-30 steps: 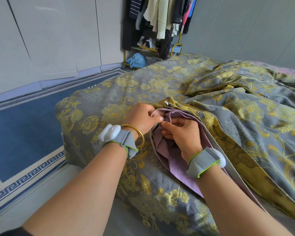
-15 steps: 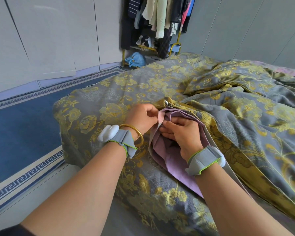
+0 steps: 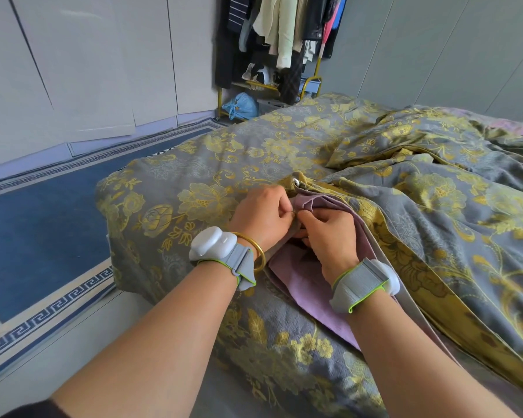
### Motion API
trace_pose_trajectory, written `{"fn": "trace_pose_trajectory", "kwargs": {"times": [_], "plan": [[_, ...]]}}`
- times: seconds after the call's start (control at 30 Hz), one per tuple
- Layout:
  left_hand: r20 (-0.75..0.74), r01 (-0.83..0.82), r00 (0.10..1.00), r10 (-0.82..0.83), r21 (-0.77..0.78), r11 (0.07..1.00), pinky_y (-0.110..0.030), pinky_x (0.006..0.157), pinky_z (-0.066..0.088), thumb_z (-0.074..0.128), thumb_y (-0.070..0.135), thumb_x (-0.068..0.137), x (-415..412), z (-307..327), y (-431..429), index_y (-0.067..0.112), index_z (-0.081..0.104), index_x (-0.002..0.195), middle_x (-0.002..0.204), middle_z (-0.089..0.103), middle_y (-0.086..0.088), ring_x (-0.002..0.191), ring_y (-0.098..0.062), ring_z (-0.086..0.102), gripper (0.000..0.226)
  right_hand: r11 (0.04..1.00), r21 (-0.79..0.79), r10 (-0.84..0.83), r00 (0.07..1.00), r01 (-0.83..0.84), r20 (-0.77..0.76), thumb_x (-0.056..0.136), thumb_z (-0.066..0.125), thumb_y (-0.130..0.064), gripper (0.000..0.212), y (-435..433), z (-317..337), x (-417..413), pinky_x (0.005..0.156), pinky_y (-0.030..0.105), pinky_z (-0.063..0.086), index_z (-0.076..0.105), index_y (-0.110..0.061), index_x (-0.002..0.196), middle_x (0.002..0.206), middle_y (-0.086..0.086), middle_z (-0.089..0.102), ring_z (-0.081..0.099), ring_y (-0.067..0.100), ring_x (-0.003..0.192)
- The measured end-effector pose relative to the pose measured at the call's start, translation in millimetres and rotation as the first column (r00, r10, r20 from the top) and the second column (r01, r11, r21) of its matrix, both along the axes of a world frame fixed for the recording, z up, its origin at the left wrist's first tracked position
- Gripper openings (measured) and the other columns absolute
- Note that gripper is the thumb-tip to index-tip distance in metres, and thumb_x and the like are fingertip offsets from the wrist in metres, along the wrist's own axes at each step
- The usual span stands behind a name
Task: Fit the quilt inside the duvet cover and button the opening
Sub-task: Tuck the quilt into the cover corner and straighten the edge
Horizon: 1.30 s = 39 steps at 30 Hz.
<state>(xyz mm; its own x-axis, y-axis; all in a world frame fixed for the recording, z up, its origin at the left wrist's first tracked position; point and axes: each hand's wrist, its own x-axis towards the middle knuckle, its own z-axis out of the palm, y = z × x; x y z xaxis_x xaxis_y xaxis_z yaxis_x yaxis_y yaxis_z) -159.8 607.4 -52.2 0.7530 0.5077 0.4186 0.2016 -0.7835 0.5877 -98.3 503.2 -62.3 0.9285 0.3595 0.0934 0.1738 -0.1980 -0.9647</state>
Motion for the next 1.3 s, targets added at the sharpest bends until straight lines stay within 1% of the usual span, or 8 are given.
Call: {"fn": "trace_pose_trajectory", "kwargs": {"times": [0.17, 0.27, 0.4, 0.5, 0.73, 0.9, 1.1, 1.3], "plan": [[-0.019, -0.006, 1.000, 0.006, 0.001, 1.000, -0.036, 0.067, 0.052, 0.063, 0.022, 0.081, 0.4, -0.2, 2.0, 0.016, 0.064, 0.081, 0.076, 0.065, 0.001, 0.077, -0.024, 0.063, 0.006, 0.993, 0.067, 0.101, 0.989, -0.094, -0.109, 0.081, 0.074, -0.038, 0.028, -1.0, 3.9, -3.4, 0.053, 0.023, 0.050, 0.076, -0.010, 0.079, 0.071, 0.007, 0.074, 0.071, 0.017, 0.062], [-0.043, -0.001, 0.999, 0.001, 0.008, 1.000, -0.035, 0.068, 0.053, 0.064, 0.022, 0.079, 0.7, -0.3, 0.7, 0.017, 0.065, 0.079, 0.078, 0.068, -0.001, 0.077, -0.025, 0.064, 0.005, 0.998, -0.003, 0.068, 0.996, -0.069, -0.059, 0.078, 0.077, -0.040, 0.027, -0.2, 0.4, -1.0, 0.052, 0.022, 0.049, 0.074, -0.013, 0.076, 0.065, 0.004, 0.071, 0.067, 0.012, 0.056], [-0.030, -0.005, 1.000, -0.002, -0.238, 0.971, -0.020, 0.060, 0.052, 0.073, 0.017, 0.076, -1.5, -0.2, 3.3, 0.013, 0.071, 0.072, 0.063, 0.069, 0.003, 0.058, -0.010, 0.066, 0.006, 0.999, -0.007, 0.035, 0.999, -0.035, -0.002, 0.088, 0.066, -0.018, 0.019, -1.0, -3.6, 4.0, 0.047, 0.019, 0.045, 0.072, -0.012, 0.070, 0.064, 0.005, 0.071, 0.067, 0.014, 0.053], [0.006, 0.022, 1.000, -0.021, -0.419, 0.908, -0.024, 0.061, 0.057, 0.074, 0.013, 0.076, -3.4, 0.3, 4.2, 0.010, 0.071, 0.072, 0.060, 0.071, -0.005, 0.054, -0.011, 0.069, 0.006, 0.999, -0.020, 0.041, 0.999, -0.041, 0.009, 0.088, 0.063, -0.015, 0.022, -0.7, -4.5, 5.1, 0.045, 0.020, 0.044, 0.069, -0.014, 0.068, 0.064, 0.006, 0.070, 0.069, 0.016, 0.053], [0.044, -0.036, 0.999, 0.033, 0.073, 0.997, -0.038, 0.068, 0.052, 0.069, 0.021, 0.080, -2.4, 0.2, -0.6, 0.017, 0.063, 0.077, 0.082, 0.063, 0.004, 0.076, -0.020, 0.062, 0.007, 0.995, -0.096, 0.033, 0.992, -0.021, 0.118, 0.085, 0.069, -0.026, 0.022, -1.8, -2.8, 8.6, 0.057, 0.033, 0.049, 0.073, -0.008, 0.073, 0.063, 0.012, 0.071, 0.067, 0.021, 0.054], [0.112, 0.038, 0.991, -0.069, 0.264, 0.964, -0.041, 0.058, 0.049, 0.062, 0.012, 0.080, -3.6, -1.1, -2.5, 0.016, 0.056, 0.079, 0.080, 0.056, 0.001, 0.069, -0.027, 0.056, 0.008, 0.999, 0.020, 0.046, 0.996, -0.045, -0.077, 0.086, 0.071, -0.021, 0.016, -3.9, 1.5, 8.0, 0.042, 0.019, 0.035, 0.073, -0.011, 0.074, 0.065, 0.005, 0.068, 0.053, 0.009, 0.044], [0.123, 0.049, 0.990, -0.076, 0.207, 0.977, -0.041, 0.065, 0.051, 0.065, 0.009, 0.080, 1.0, -5.0, -3.4, 0.015, 0.060, 0.089, 0.085, 0.061, 0.001, 0.074, -0.025, 0.061, 0.012, 0.996, 0.049, 0.081, 0.982, -0.074, -0.170, 0.086, 0.070, -0.013, 0.013, -7.3, 3.4, 8.1, 0.039, 0.013, 0.034, 0.072, -0.010, 0.074, 0.077, 0.009, 0.071, 0.046, 0.009, 0.048], [0.028, -0.011, 1.000, 0.005, 0.236, 0.972, -0.034, 0.064, 0.044, 0.063, 0.015, 0.084, 1.4, -5.0, -3.3, 0.018, 0.059, 0.079, 0.084, 0.057, 0.002, 0.079, -0.025, 0.058, 0.007, 0.997, 0.049, 0.070, 0.979, -0.062, -0.193, 0.086, 0.070, -0.014, 0.011, -4.7, -0.1, 5.9, 0.038, 0.013, 0.033, 0.073, -0.009, 0.076, 0.075, 0.009, 0.071, 0.045, 0.009, 0.048]]}}
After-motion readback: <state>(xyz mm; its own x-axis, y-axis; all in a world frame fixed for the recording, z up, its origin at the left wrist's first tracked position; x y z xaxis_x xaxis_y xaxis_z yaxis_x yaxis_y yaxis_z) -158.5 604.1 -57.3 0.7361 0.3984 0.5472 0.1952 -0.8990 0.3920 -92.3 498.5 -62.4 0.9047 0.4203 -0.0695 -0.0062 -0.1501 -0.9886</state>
